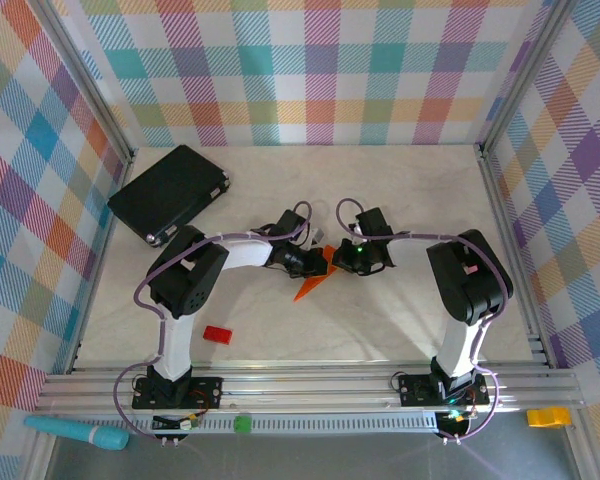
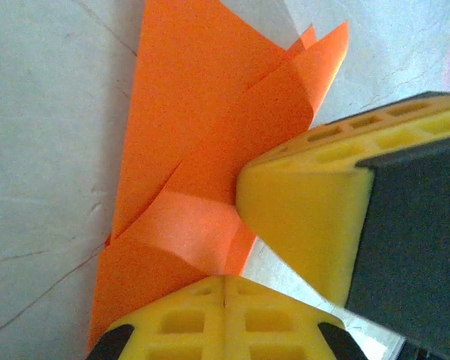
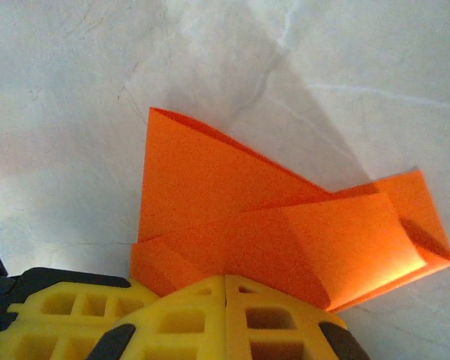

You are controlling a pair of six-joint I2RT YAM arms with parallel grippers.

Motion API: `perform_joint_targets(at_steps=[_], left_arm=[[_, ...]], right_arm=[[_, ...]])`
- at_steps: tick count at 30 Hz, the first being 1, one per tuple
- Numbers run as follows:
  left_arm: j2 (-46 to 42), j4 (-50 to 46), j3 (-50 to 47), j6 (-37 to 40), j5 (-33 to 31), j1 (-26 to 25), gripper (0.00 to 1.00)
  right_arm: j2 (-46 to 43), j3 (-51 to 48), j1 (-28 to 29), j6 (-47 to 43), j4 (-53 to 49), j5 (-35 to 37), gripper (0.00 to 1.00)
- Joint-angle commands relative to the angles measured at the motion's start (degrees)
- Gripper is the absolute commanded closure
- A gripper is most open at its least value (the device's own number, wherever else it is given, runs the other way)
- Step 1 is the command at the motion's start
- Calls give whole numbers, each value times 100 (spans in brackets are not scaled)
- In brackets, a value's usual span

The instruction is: Fold a paper plane with a square sheet of paper (pick it up from the middle)

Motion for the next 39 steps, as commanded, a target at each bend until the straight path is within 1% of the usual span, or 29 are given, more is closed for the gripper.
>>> perform_joint_targets(at_steps=[1,4,8,10,14,17,20,23,28,33,39], left_arm=[[218,-746,-439,-29,-485,-38,100],[234,-714,-479,-36,-467,-38,100],[225,-717,-482,-30,-454,-38,100],[209,-731,-456,-21,-467,-34,100],[192,-699,-410,-54,-480,-38,100],[181,-664,-365,-94,-468,-38,100],[161,-643,-322,-111,-459,-38,100],[131,-604,-312,-149,-442,-38,100],[41,-555,-300,-195,-393,-38,100],[-333,-332,-296,-253,-176,-47,100],[-564,124,-171,-330,189,-47,100]], right_arm=[[333,-99,-524,-130,98,205,98],[353,33,-803,-182,27,128,98],[273,345,-984,-292,-453,366,98],[76,393,-968,-270,-626,401,98],[-556,200,-864,-159,-649,375,96],[-717,111,-700,-29,-572,100,96],[-663,16,-445,142,-350,-235,96],[-463,61,-199,230,-264,-330,96],[-42,202,-127,289,-160,-489,96],[222,358,-129,93,-721,-10,97],[546,457,-135,-46,-1012,179,97]])
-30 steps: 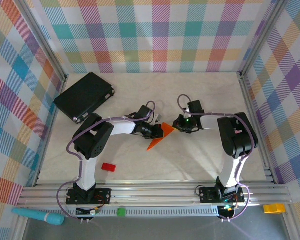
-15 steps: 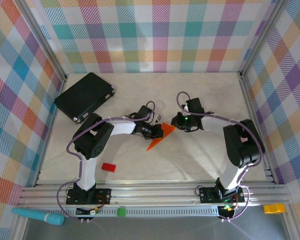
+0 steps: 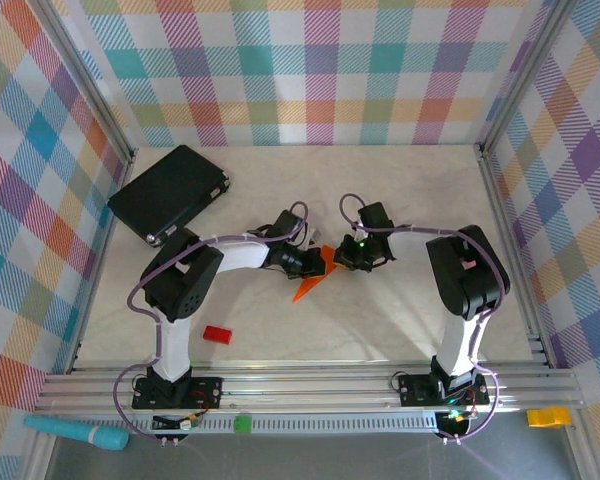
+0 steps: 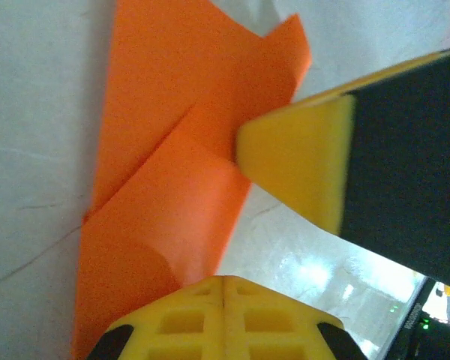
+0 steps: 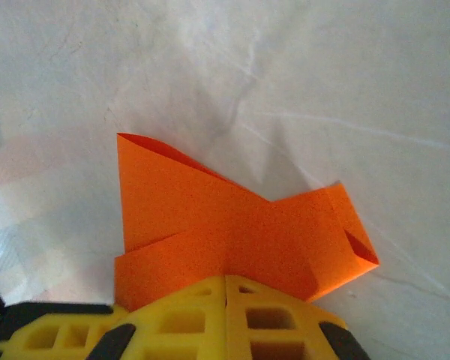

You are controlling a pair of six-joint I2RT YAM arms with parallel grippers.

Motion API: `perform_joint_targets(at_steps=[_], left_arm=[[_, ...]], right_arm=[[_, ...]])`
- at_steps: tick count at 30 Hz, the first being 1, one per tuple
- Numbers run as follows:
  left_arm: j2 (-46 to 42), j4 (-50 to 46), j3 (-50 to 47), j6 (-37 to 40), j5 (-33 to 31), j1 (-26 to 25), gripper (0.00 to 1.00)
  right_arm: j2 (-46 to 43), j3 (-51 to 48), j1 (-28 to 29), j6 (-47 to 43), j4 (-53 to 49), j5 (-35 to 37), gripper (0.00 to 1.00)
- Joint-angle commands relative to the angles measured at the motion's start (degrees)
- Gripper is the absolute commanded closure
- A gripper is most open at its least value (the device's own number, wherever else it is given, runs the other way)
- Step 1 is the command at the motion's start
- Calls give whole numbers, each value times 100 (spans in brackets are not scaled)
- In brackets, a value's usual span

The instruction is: Fold a paper plane with a square sheet of paper (pick it up from the middle)

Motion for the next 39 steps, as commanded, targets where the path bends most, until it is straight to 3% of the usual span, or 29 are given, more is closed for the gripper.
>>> perform_joint_targets(at_steps=[1,7,18,23,31,39], left_arm=[[-220,127,42,-118,221,-44,100],[173,99,321,-109,287,-45,99],[557,-605,334,182,-140,-45,100],[243,-618,-151,157,-5,-36,100],[-567,-398,-1334,-24,148,14,87],[-1782,-372,-2249,-243,181,198,79]], right_arm=[[323,7,-26,-181,-457,406,97],[380,130,-26,-283,-630,461,97],[542,299,-26,-368,-902,612,97],[713,533,-22,-357,-1378,986,97],[841,740,-44,-484,-1620,1136,97],[72,938,-25,-1443,-1683,404,88]])
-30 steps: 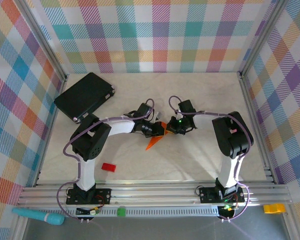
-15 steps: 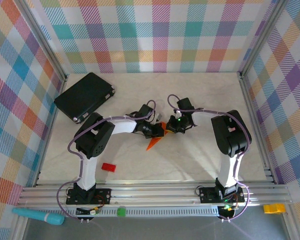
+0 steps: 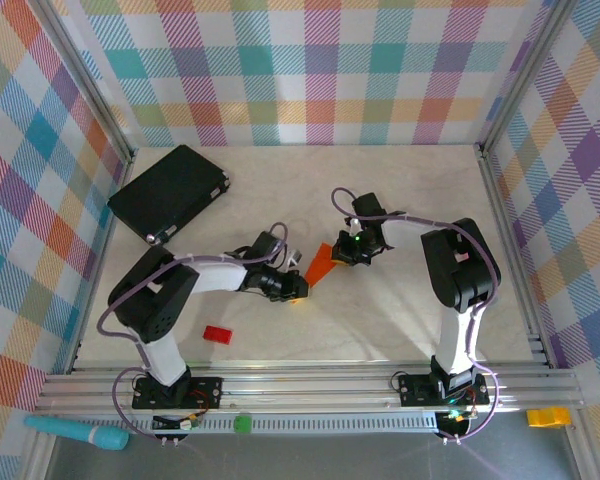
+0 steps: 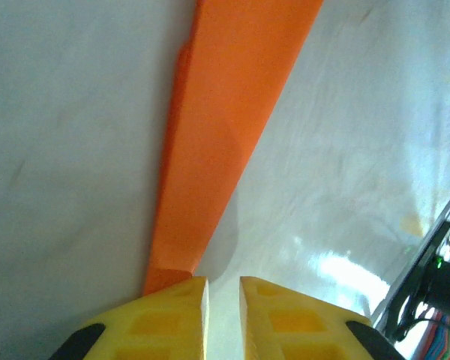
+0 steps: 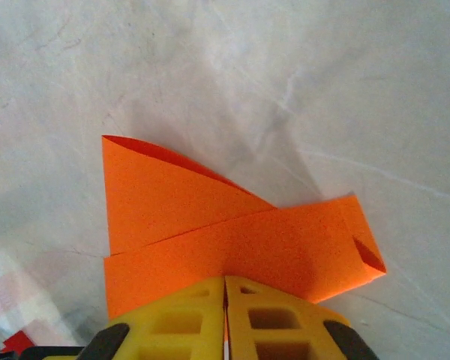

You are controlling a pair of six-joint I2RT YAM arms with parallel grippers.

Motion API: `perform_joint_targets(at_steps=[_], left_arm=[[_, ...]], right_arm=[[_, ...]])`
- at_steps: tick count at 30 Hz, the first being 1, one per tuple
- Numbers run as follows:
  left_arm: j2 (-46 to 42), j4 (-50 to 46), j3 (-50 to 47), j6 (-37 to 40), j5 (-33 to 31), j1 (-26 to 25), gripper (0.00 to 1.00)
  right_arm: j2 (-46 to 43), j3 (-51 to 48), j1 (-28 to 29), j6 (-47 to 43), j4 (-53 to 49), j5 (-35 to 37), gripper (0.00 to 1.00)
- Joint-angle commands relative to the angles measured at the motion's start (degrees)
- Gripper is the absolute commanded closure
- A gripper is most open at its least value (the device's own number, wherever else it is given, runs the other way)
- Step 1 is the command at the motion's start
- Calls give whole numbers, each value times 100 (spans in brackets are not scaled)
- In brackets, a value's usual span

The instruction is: Fold a paper plane with a square sheet of paper (pick it up from the middle)

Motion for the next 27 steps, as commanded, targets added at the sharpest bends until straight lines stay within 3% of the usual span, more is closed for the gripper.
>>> perform_joint_targets(at_steps=[1,4,10,17,21,27], left_arm=[[-580,-681,-267,-112,70,116,78],[-1152,-819,-311,-129,22,287,72],[-1936,-1361,-42,218,-432,667,59],[-2395,-2022,279,708,-1607,928,29],[-2615,-1889,226,770,-1938,1046,13],[-2831,-1731,-6,732,-2108,1270,4]], right_arm=[[-350,160,-39,-642,-542,173,87],[-639,353,-7,-647,-790,-31,80],[-1266,226,230,-69,-839,128,54],[-1484,472,897,976,-1598,1490,33],[-1171,953,1288,1549,-2193,2203,29],[-457,1737,1727,2193,-2820,2959,27]])
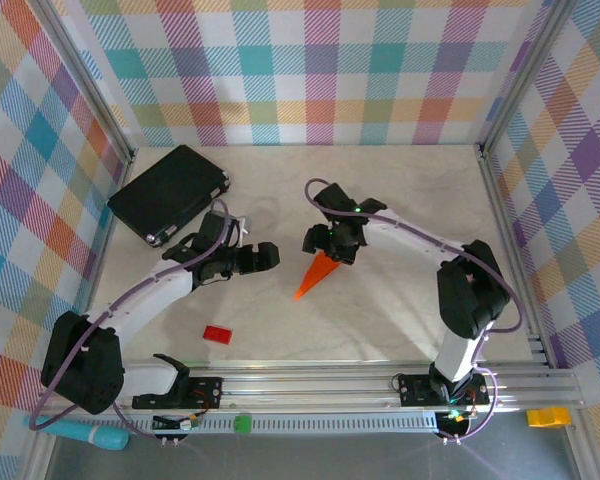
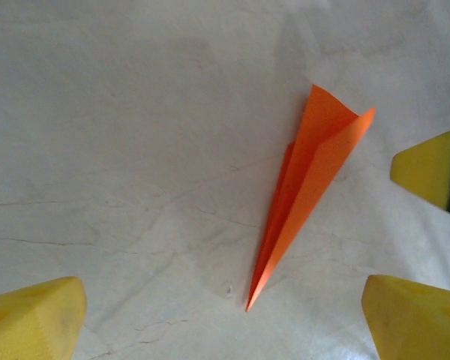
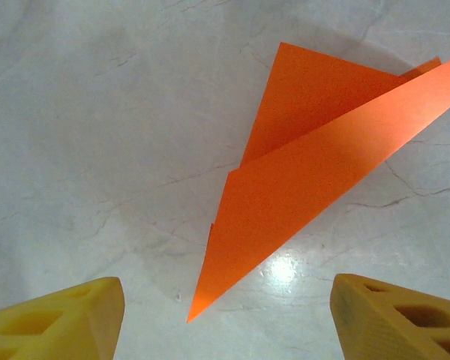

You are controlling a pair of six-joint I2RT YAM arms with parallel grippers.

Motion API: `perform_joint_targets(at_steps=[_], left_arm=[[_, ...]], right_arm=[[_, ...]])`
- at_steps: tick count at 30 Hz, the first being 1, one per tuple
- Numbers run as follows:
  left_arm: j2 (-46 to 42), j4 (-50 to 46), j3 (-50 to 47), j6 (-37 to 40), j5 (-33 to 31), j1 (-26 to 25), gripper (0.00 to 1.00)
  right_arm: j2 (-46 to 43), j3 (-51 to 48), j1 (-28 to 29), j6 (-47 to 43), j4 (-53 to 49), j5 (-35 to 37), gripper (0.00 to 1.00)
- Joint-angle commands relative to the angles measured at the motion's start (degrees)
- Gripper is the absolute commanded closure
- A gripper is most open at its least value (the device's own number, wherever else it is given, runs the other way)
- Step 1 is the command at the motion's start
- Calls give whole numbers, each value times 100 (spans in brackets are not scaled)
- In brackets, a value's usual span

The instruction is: Fold a paper plane with a square sheet of paper (pick it up from the middle)

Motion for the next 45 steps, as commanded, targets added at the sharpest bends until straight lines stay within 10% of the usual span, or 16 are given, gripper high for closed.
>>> perform_joint_targets(at_steps=[1,45], left_arm=[[-197,38,-164,60,-261,156,4],[-34,193,-264,52,-149,313,0]], right_arm=[[478,423,173,700,-771,746,27],[1075,636,371,2211,-1337,1156,50]])
